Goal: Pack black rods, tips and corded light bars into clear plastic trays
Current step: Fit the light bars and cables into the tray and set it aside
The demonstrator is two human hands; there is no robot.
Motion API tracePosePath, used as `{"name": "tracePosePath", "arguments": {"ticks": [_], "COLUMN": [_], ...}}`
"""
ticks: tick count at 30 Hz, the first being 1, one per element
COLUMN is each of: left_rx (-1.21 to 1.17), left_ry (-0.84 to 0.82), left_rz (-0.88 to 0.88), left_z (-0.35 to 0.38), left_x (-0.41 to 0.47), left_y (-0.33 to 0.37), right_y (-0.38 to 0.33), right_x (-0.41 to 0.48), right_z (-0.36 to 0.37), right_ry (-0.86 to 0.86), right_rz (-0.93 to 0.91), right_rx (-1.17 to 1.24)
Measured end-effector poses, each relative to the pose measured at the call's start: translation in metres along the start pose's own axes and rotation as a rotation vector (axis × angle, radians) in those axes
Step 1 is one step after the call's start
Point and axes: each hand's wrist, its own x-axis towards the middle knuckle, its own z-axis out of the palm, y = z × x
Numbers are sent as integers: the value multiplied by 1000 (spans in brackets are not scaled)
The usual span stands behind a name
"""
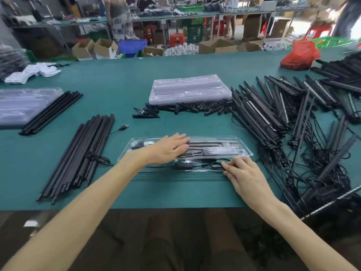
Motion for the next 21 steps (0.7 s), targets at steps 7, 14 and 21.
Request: {"name": "tracePosePath", "arguments": {"ticks": [7,14,21], "left_rx": [96,231,240], "left_ry": [147,186,214], "left_rz": [18,12,13], "left_z": [33,49,53], "left_x": [12,11,11], "left_y": [10,7,7], "right_y": [-5,-16,-11], "right_x": [-16,-26,-23], "right_z": [-1,-18,-34], "right_ry": [-57,-161,-185], "right_rz": [-29,-40,46], "right_rx": [-199,-249,-42]}}
